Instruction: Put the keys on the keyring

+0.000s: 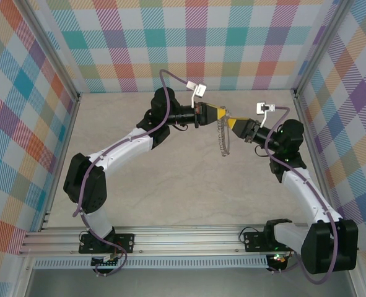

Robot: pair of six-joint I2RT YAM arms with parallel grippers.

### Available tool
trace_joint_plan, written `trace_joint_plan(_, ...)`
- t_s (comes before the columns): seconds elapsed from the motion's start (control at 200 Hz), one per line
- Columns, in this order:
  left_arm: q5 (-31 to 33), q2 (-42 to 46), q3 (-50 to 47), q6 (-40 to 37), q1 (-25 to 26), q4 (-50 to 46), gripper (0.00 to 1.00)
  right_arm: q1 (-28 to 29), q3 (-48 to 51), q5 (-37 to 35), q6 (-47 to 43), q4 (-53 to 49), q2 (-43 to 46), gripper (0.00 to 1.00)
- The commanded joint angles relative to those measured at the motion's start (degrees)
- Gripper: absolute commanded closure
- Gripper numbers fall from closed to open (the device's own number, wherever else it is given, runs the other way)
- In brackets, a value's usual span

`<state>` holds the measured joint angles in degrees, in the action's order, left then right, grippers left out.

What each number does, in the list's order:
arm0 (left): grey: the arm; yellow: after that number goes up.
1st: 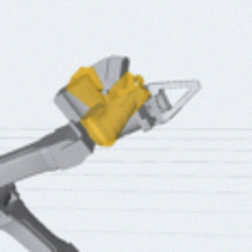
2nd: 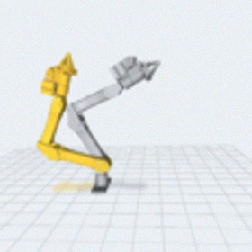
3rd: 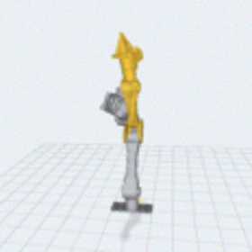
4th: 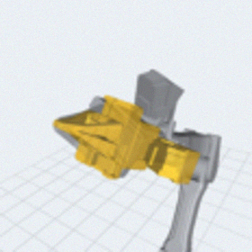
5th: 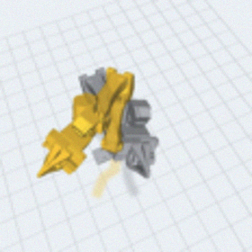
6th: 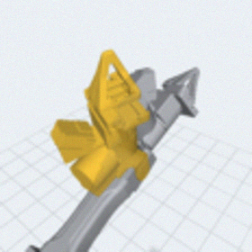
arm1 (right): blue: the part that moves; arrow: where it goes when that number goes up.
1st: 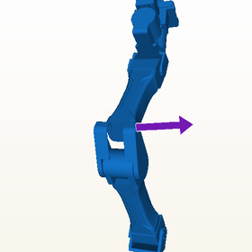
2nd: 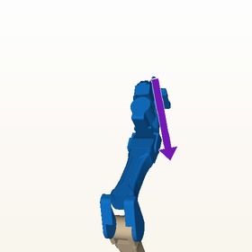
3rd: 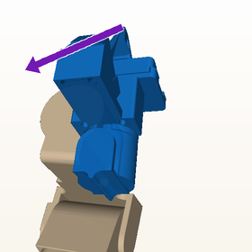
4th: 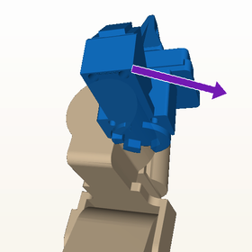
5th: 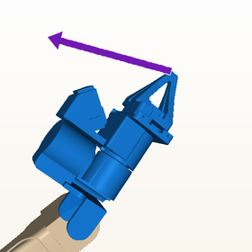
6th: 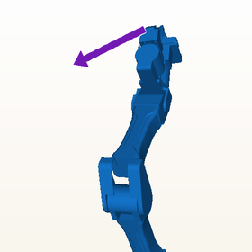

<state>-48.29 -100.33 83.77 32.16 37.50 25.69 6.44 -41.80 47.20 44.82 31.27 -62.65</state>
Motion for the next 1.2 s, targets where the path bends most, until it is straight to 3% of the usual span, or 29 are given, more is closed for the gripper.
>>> trace_joint_plan(0.0, 0.66, 0.65, 1.07, 0.53, 0.9, 3.96, 1.0, 0.42, 0.86, 1.06, -0.44, 1.87, 0.33, 0.75)
trace_joint_plan(0.335, 3.45, 1.67, -0.13, 0.46, 0.86, 4.12, 1.0, 2.57, 0.75, 1.45, -1.53, -0.06, 0.95, 1.0)
trace_joint_plan(0.99, 7.96, 3.08, -3.42, 1.36, 0.91, 6.12, 1.0, 7.2, -2.84, -2.76, -7.11, -9.6, 0.43, 1.0)
trace_joint_plan(1.04, 8.6, 3.26, -3.98, 1.69, 0.79, 6.74, 1.0, 7.19, -3.11, -3.39, -7.86, -11.38, 1.1, 0.92)
trace_joint_plan(1.09, 8.87, 3.31, -4.26, 1.99, 0.8, 7.32, 1.0, 7.06, -3.51, -3.9, -8.64, -13.43, 1.92, 0.7)
trace_joint_plan(1.2, 8.83, 3.44, -4.97, 2.88, 0.82, 8.94, 1.0, 6.69, -4.54, -4.9, -10.47, -18.56, 4.11, 0.39)
